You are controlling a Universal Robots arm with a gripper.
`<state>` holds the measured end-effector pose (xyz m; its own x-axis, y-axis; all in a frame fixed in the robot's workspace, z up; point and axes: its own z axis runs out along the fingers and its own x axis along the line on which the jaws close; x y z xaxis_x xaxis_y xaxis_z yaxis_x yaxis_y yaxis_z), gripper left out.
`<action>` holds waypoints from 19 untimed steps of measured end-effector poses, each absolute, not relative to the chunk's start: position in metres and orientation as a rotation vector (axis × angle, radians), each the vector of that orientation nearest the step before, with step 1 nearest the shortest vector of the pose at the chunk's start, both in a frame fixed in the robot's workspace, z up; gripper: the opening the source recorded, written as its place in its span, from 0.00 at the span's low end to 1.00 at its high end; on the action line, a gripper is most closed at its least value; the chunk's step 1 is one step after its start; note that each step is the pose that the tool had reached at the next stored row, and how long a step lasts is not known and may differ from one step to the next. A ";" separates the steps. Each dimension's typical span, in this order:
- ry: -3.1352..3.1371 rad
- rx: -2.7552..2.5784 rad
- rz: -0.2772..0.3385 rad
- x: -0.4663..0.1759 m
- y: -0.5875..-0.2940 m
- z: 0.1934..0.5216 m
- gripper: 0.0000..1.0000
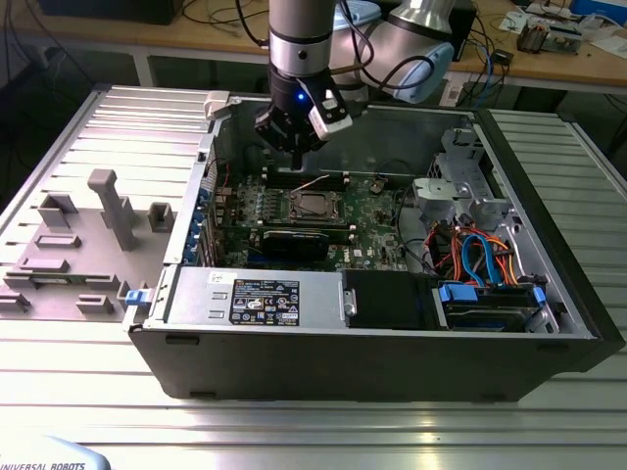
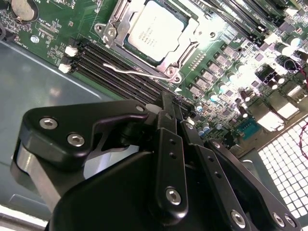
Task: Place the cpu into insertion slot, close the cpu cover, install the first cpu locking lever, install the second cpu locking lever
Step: 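Install the first cpu locking lever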
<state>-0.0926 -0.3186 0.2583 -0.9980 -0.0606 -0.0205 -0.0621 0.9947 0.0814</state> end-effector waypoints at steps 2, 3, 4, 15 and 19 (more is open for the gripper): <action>3.119 -0.095 0.129 -0.092 -0.319 0.258 0.11; 3.120 -0.095 0.128 -0.090 -0.319 0.257 0.11; 3.120 -0.095 0.129 -0.088 -0.319 0.257 0.11; 3.121 -0.091 0.101 -0.069 -0.314 0.244 0.11; 3.121 -0.088 0.098 -0.065 -0.312 0.239 0.11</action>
